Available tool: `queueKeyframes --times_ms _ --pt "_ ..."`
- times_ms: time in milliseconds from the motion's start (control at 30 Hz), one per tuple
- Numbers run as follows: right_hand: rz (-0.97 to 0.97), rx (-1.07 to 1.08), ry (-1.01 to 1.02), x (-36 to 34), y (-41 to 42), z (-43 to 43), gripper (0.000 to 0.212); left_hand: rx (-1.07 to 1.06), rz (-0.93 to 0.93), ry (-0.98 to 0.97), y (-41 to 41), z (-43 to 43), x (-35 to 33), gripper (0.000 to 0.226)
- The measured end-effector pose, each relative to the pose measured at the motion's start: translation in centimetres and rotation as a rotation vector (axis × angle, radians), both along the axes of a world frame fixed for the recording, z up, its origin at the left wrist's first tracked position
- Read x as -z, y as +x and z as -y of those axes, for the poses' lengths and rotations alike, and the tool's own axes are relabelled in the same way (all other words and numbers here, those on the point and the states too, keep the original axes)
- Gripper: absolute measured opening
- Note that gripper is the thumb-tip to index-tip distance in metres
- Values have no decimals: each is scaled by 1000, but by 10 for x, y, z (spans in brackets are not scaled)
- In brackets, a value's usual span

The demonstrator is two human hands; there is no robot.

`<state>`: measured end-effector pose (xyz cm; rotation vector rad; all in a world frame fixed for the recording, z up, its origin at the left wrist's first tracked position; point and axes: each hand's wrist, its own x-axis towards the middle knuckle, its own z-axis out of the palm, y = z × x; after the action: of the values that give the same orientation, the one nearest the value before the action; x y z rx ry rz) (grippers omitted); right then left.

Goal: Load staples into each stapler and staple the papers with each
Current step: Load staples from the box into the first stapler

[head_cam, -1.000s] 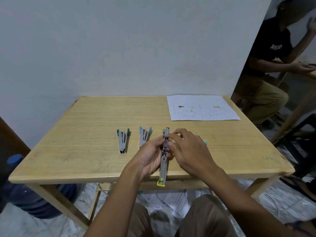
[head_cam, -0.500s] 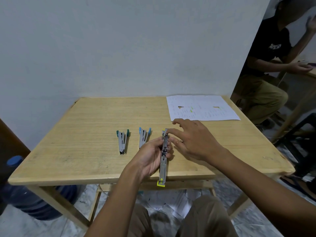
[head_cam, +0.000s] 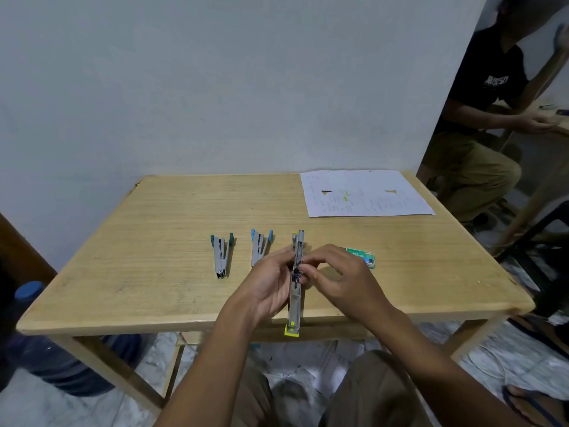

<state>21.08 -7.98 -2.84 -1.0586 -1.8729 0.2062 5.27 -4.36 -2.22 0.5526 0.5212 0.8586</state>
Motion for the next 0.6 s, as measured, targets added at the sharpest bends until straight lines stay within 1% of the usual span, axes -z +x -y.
queueKeyframes --times_ms 100,167,233,333,500,600 --pt "-4 121 24 3 -4 -5 9 -11 -51 51 1 1 -1 25" --pt "49 205 25 1 -7 -9 10 -14 -62 67 2 1 -2 25" --pt "128 260 -18 -3 -10 -11 13 -14 -67 75 2 1 -1 25" --pt "190 278 -87 -9 -10 -16 15 -15 -84 75 2 1 0 26" --pt "346 326 2 -17 -12 -18 10 -26 -100 77 2 0 0 27" --pt "414 320 41 -21 -11 -18 9 -27 -106 77 2 1 0 28"
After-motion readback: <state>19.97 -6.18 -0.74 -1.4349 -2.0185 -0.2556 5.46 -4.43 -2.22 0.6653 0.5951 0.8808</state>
